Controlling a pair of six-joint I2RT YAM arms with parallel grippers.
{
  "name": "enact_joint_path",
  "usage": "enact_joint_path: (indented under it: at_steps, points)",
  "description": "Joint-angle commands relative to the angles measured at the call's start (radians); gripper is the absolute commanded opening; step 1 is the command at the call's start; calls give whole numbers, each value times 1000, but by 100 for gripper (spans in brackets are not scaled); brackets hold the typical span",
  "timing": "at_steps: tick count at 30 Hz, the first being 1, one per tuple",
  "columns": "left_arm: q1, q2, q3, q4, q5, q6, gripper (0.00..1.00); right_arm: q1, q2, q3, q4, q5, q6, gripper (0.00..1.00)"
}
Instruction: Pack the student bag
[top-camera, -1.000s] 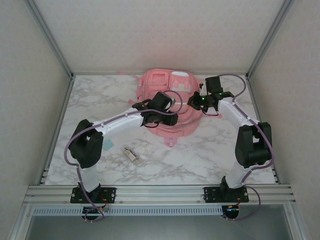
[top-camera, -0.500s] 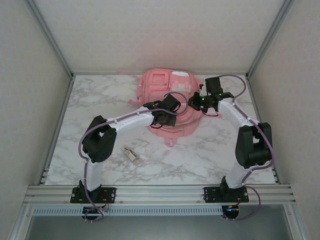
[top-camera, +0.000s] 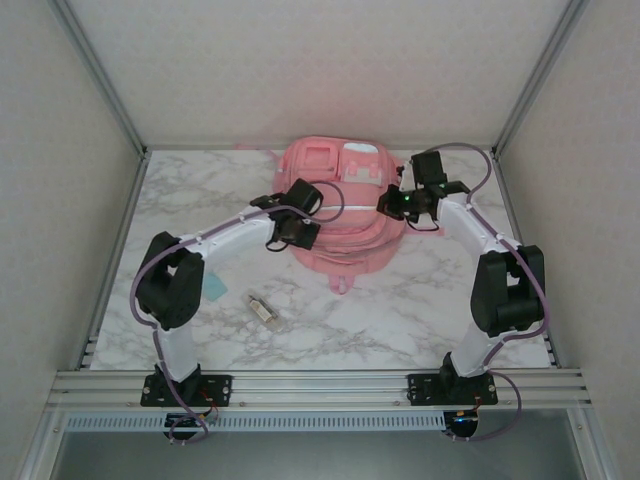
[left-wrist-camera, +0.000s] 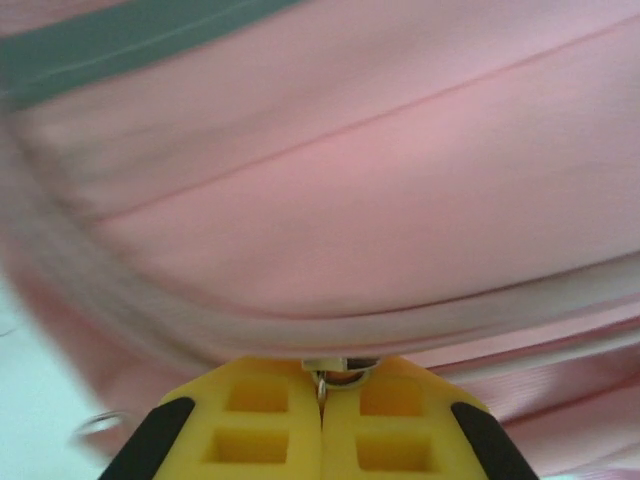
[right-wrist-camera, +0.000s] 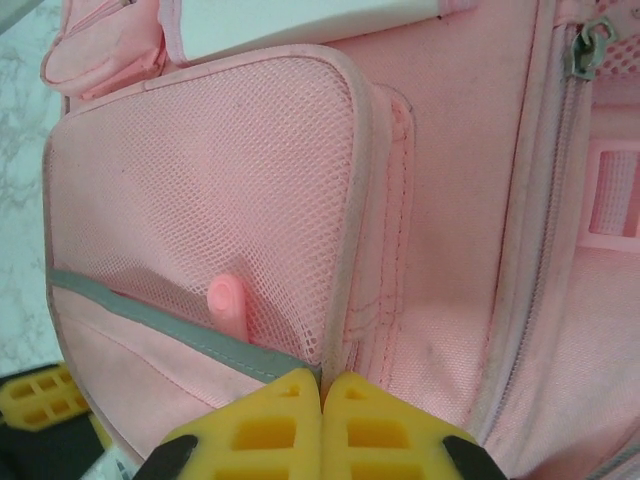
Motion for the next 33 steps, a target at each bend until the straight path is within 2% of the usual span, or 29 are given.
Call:
enact_joint_path:
  at_steps: [1, 5, 7, 10, 11, 12, 14, 17, 23, 29, 33]
  points:
    - [57, -41, -46, -100, -135, 80, 0, -40, -3, 59, -50, 39, -58, 0]
    - [98, -37, -39, -74, -256, 80, 0, -56, 29, 96, -68, 39, -74, 0]
    - [106, -41, -33, -50, -271, 77, 0, -65, 49, 117, -79, 37, -77, 0]
    - [104, -63, -17, -34, -166, 78, 0, -71, 61, 131, -87, 13, -54, 0]
    - [99, -75, -17, -27, -109, 73, 0, -71, 51, 120, -77, -2, -34, 5]
    - [92, -85, -18, -21, -67, 62, 0, -70, 38, 102, -63, -11, -10, 12]
    - [66, -105, -21, -13, 8, 28, 0, -68, -6, 38, -20, -47, 57, 34]
    - [12, -123, -26, 14, 77, -13, 0, -60, -80, -65, 32, -72, 154, 50]
    - [-93, -111, 1, 83, 227, -107, 0, -33, -248, -248, 75, -93, 314, 59]
    - [-175, -58, 77, 79, 269, -120, 0, -11, -391, -429, 194, -114, 505, 65]
    - [-199, -32, 107, 69, 284, -117, 0, 16, -401, -467, 263, -112, 576, 66]
